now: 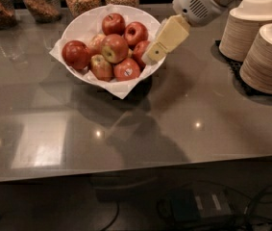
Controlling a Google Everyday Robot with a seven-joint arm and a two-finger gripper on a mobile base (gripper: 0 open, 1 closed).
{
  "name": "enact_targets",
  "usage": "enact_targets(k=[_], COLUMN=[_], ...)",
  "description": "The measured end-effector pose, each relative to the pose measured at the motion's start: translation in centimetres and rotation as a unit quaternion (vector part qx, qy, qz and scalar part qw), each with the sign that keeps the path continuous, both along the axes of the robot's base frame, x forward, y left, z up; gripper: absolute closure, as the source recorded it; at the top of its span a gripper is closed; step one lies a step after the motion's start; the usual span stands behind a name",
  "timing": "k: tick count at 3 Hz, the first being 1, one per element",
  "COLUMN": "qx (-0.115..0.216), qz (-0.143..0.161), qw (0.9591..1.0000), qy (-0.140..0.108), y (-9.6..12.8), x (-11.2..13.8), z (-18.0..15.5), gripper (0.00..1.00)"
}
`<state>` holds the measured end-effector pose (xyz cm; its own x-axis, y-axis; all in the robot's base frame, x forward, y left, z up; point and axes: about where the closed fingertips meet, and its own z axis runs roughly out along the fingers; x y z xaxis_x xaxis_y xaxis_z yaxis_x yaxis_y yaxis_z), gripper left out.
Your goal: Pick apple from white bowl
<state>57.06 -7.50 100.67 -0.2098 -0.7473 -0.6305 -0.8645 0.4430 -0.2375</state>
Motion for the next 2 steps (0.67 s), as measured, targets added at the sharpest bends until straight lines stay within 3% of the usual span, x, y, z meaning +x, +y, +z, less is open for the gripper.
enact_targets(k=[1,2], qx=[0.04,0.04], qz=[0.002,0.002], qw=[0.999,0.999], qy=[0.019,0.019], y=[3.54,3.54], x=[2.9,2.9], z=[-0.62,-0.62], gripper=[0.0,0.0])
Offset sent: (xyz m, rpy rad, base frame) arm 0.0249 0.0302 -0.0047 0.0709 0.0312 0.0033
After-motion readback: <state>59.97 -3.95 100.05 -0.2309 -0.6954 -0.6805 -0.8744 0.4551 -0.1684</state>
